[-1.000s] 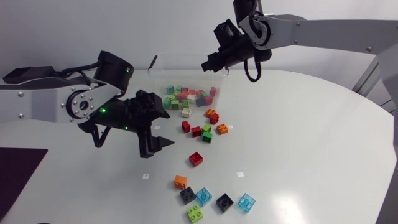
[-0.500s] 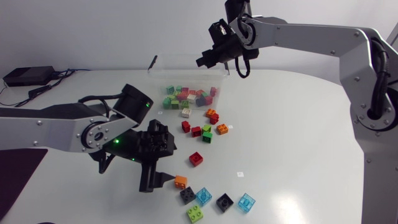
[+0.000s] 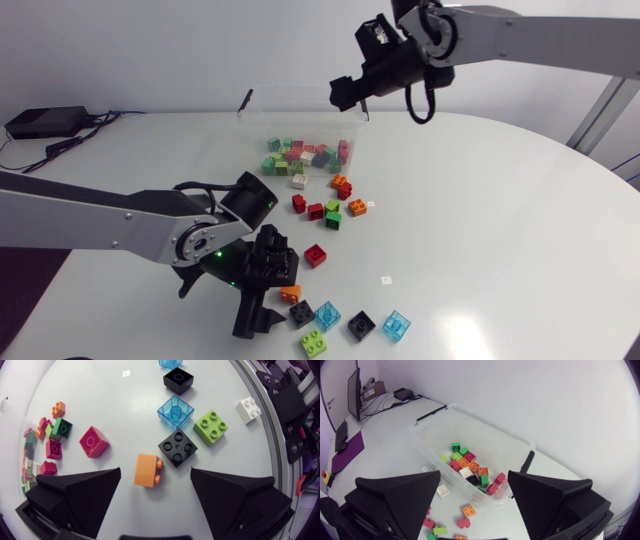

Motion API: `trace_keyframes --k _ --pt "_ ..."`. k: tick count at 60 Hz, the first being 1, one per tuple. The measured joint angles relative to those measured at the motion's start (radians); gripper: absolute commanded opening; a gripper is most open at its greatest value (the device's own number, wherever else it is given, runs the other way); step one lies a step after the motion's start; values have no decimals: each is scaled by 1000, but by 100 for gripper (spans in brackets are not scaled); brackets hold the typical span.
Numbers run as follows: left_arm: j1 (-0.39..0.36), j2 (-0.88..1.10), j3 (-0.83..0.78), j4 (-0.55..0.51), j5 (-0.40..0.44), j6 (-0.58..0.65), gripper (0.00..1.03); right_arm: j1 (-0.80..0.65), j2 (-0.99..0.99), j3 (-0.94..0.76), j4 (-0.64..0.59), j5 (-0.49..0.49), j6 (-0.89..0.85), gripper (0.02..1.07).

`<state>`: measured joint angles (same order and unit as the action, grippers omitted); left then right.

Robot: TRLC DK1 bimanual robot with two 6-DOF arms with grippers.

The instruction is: Place the duplo bricks in the container

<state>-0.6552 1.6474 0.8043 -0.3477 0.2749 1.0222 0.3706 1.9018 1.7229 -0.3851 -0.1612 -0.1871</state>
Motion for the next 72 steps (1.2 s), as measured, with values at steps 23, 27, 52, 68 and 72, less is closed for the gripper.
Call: trace_keyframes --k 23,27,52,68,72 --pt "-6 51 21 0 0 4 53 -6 -394 -454 -22 -40 -46 102" --pt "-6 52 21 0 0 4 38 -5 -462 -560 -56 -41 -54 102" --pt "-6 51 34 -57 0 4 24 167 -660 -860 -311 48 -81 102" --pt "40 -28 34 -113 -23 4 24 226 -597 -916 -338 85 -82 101" --pt "61 -58 34 -126 -23 4 24 246 -565 -938 -337 98 -82 99"
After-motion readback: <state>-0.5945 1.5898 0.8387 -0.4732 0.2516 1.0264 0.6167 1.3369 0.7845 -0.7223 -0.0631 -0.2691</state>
